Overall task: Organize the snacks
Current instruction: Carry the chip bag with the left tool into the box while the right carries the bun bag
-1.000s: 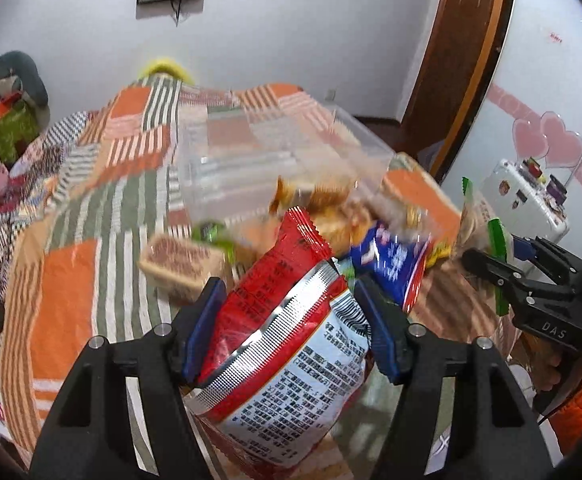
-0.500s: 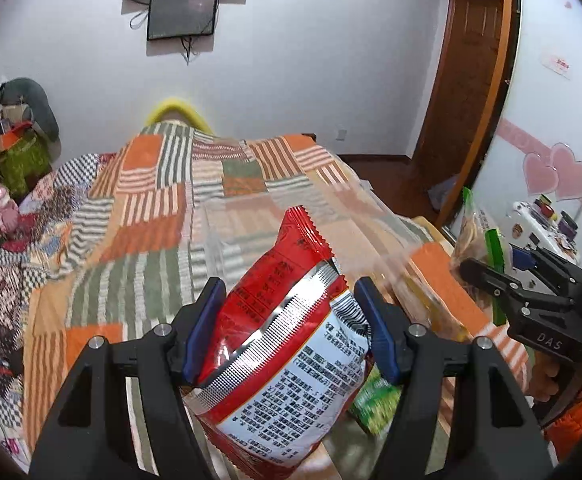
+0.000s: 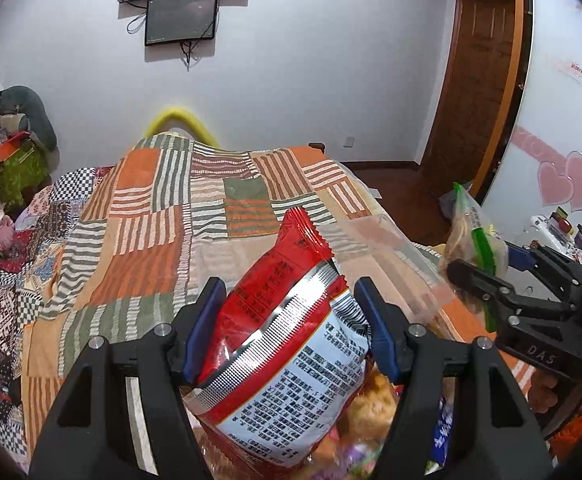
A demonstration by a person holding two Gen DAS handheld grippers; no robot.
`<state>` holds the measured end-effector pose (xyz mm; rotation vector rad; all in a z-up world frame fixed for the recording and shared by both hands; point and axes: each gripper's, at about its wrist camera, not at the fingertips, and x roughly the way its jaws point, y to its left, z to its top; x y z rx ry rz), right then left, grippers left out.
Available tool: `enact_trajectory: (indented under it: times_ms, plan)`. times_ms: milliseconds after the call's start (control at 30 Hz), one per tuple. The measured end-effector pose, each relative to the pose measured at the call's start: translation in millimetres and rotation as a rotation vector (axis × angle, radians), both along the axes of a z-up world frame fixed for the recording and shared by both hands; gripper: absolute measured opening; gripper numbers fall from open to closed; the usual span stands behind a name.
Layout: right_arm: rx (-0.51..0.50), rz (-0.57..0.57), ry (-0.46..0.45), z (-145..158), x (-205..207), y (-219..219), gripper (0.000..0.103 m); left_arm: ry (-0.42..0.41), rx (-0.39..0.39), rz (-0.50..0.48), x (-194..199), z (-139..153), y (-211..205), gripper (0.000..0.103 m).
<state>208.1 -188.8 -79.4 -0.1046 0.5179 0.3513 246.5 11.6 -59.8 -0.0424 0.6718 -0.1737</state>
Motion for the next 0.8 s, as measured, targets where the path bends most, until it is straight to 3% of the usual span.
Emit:
enact_trajectory:
  times_ms: [267, 433, 700, 800]
  plan:
    - [-0.045, -0.012, 0.068, -11.6, 37.5, 5.2, 0.059, 0.060, 0.003, -0.013, 46.6, -20.9, -6.3, 0.066]
    - [-0.071, -0.011, 0.128, -21.6, 52.7, 4.7, 0.059, 0.110, 0.046, -0.017, 68.0, -38.6, -12.6, 0.066]
    - [-0.107, 0.005, 0.138, -22.6, 54.5, 6.7, 0.061, 0.174, 0.028, -0.012, 90.1, -58.7, -11.0, 0.067]
    - [-0.122, 0.020, 0.138, -21.6, 57.2, 10.7, 0.063, 0.156, 0.031, 0.000, 90.1, -60.0, -11.3, 0.068]
